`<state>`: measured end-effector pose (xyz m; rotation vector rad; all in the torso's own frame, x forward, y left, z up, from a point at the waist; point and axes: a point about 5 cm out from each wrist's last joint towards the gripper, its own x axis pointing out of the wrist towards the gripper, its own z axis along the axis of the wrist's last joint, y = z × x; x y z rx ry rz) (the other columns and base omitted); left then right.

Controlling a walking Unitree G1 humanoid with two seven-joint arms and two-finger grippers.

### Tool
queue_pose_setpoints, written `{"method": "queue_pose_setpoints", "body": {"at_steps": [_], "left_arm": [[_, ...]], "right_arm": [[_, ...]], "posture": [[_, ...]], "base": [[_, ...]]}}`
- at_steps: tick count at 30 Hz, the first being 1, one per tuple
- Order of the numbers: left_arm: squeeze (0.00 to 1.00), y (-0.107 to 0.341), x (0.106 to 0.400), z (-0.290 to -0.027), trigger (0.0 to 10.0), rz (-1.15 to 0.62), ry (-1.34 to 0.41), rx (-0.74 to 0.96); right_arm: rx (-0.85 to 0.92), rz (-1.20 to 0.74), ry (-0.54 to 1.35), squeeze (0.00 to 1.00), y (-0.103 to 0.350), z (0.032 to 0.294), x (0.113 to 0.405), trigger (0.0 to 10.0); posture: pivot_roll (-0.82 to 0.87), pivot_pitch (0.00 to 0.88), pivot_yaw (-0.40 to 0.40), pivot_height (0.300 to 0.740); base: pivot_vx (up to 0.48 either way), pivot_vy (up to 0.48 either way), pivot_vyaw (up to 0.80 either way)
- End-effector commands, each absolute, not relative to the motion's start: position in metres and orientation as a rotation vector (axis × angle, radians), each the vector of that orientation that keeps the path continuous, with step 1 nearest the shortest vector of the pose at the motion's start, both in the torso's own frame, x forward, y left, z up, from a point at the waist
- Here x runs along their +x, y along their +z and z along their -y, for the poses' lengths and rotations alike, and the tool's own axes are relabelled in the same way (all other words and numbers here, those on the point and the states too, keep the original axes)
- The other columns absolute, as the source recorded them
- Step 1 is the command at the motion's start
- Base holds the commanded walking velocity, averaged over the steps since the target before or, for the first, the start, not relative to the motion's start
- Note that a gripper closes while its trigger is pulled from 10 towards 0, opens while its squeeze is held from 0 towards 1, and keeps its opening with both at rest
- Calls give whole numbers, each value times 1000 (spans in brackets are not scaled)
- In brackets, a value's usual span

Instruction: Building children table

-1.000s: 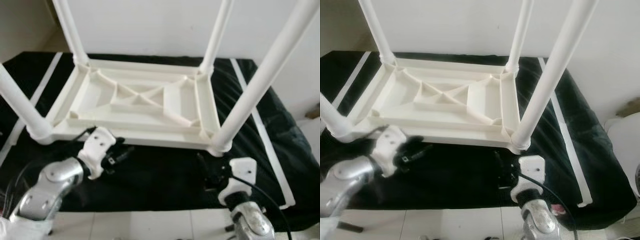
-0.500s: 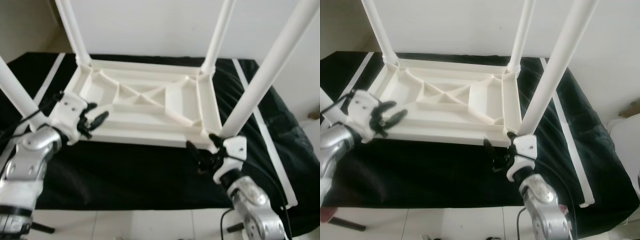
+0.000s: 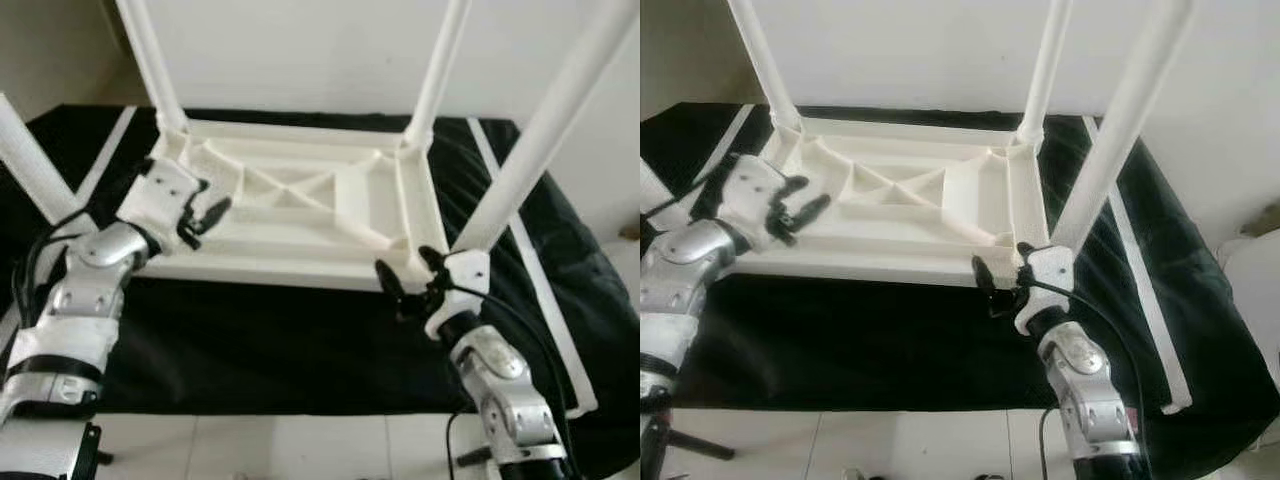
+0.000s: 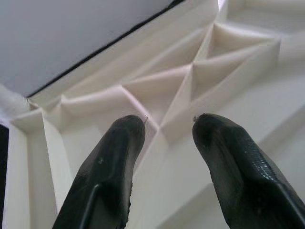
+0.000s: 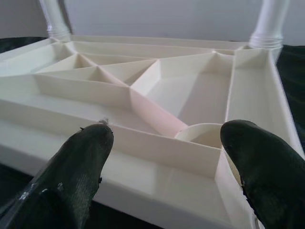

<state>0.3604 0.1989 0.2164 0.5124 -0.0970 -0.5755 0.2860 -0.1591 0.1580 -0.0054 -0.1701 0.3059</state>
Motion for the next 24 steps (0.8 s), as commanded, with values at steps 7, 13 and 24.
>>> {"method": "queue_pose_setpoints", "body": {"at_steps": [7,13,24], "left_arm": [[0,217,356,-180,10000,153,-583,482],[0,209,334,-177,10000,148,-712,392],[0,204,277,-225,10000,-16,-798,368]], "right_arm": [[-46,150,138,0,153,201,295,10000],[-79,157,80,0,156,220,299,10000],[-94,185,45,0,160,232,305,10000]], "posture": [[-98,119,5,740],[-98,141,10,740],[-78,171,11,740]], "base": [[0,0,0],[0,0,0],[0,0,0]]}}
